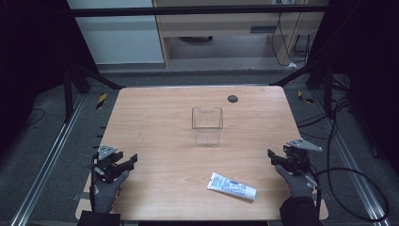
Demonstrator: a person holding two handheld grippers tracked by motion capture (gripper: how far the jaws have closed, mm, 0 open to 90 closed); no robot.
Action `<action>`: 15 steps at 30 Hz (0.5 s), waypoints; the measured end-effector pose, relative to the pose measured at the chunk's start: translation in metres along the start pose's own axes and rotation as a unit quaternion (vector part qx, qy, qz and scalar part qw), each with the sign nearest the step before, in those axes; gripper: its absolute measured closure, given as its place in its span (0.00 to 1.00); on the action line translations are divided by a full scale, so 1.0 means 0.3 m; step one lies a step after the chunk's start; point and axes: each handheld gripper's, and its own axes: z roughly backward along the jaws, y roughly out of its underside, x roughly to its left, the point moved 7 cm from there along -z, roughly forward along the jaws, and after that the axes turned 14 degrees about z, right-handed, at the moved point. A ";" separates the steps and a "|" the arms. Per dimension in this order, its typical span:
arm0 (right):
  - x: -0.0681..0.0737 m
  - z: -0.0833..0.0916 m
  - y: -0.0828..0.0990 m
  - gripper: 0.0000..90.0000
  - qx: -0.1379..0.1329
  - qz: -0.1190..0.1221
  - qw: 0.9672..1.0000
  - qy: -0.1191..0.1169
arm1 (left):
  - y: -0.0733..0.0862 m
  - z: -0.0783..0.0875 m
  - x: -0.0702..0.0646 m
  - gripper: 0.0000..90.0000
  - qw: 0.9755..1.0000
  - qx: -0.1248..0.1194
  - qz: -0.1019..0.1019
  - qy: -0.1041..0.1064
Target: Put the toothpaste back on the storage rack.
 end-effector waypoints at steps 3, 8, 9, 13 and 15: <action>0.018 0.005 -0.002 0.42 0.001 0.012 1.000 -0.010 | 0.006 0.004 -0.004 0.41 1.000 0.002 -0.003 0.001; 0.058 0.018 -0.010 0.49 0.001 0.027 0.999 -0.033 | 0.010 0.008 0.001 0.42 1.000 0.003 -0.001 0.004; 0.067 0.022 -0.012 0.51 0.001 0.029 0.999 -0.036 | 0.010 0.008 0.001 0.42 1.000 0.003 -0.001 0.004; 0.101 0.032 -0.022 0.58 -0.002 0.040 0.998 -0.056 | 0.020 -0.007 -0.005 0.43 1.000 0.015 -0.011 0.000; 0.121 0.034 -0.024 0.60 0.001 0.046 0.997 -0.067 | 0.023 -0.008 -0.008 0.43 1.000 0.016 -0.014 -0.003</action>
